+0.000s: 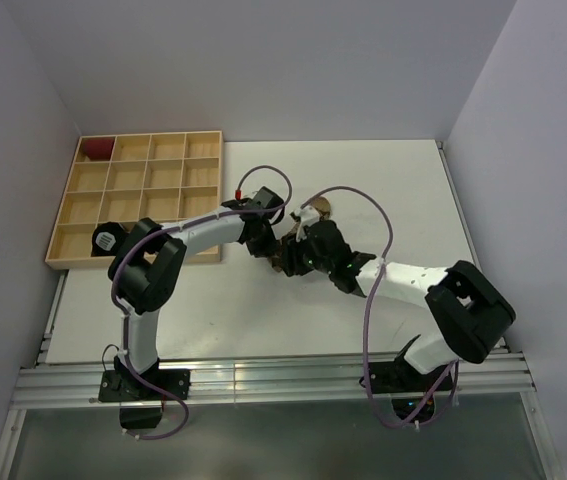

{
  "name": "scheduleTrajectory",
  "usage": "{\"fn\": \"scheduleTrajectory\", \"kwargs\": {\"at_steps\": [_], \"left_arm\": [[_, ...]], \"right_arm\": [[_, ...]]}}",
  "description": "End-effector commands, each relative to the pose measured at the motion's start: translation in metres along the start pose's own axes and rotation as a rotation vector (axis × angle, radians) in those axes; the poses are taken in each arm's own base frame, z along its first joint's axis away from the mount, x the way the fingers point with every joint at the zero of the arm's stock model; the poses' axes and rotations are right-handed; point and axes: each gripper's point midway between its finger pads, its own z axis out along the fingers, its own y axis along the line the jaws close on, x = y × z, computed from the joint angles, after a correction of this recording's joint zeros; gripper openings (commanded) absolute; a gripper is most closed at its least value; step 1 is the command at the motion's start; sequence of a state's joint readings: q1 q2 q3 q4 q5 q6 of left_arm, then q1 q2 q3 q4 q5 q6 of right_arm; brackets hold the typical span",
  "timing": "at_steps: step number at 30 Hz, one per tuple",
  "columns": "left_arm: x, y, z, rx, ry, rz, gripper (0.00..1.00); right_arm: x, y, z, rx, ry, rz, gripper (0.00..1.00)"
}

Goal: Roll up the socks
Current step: Roll the sock at the center of the board.

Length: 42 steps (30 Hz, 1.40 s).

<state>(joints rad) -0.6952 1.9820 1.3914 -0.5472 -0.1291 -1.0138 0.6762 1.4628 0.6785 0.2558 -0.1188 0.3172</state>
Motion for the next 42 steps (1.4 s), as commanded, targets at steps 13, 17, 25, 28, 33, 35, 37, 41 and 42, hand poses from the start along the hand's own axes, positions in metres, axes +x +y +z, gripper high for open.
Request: {"fn": "scheduleTrajectory", "kwargs": {"at_steps": [13,17,25,28,33,35,37,41,42], "left_arm": [[0.013,0.008,0.003,-0.034,0.059,0.051,0.13],[0.012,0.005,0.003,-0.023,0.059,0.049,0.13],[0.019,0.006,0.007,-0.013,0.085,0.037,0.14],[0.020,0.006,0.008,-0.015,0.092,0.044,0.14],[0.021,0.006,0.009,-0.013,0.098,0.047,0.14],[0.021,0.007,0.010,-0.016,0.099,0.046,0.14],[0.022,0.006,0.010,-0.013,0.100,0.050,0.14],[0.023,0.005,0.010,0.001,0.117,0.040,0.14],[0.023,0.005,0.011,0.003,0.120,0.037,0.14]], "right_arm": [[0.015,0.016,0.035,0.173,-0.066,-0.397,0.54],[0.025,0.012,0.044,0.193,-0.039,-0.417,0.54],[0.028,0.010,0.049,0.222,-0.042,-0.434,0.52],[0.022,0.017,0.046,0.210,-0.064,-0.421,0.52],[0.012,0.019,0.039,0.210,-0.111,-0.394,0.53],[0.006,0.019,0.035,0.215,-0.131,-0.388,0.53],[0.002,0.020,0.034,0.215,-0.149,-0.385,0.53],[0.001,0.025,0.036,0.193,-0.148,-0.391,0.53],[0.003,0.025,0.038,0.189,-0.141,-0.394,0.53]]}}
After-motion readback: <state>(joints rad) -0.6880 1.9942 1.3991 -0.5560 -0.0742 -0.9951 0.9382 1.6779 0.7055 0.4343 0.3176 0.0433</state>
